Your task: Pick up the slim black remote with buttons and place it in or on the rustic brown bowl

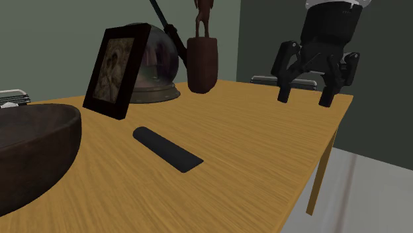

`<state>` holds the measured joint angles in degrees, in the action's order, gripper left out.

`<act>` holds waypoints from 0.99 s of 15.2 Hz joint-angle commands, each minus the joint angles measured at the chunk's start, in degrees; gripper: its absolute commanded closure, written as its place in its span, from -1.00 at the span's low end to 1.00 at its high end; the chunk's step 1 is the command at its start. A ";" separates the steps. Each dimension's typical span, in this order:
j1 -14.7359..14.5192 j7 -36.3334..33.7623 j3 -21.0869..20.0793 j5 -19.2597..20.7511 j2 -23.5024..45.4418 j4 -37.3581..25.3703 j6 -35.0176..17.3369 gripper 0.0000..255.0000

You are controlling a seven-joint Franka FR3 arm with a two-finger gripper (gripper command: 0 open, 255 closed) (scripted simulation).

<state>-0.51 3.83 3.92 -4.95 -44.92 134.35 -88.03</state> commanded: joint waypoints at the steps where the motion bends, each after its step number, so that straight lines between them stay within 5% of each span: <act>1: 0.00 0.00 0.00 0.00 0.00 0.00 0.00 -1.00; 15: -12.36 0.84 -14.37 -6.75 9.28 -3.43 -6.74 -1.00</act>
<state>-11.82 5.11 -8.95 -11.04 -36.30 131.25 -94.25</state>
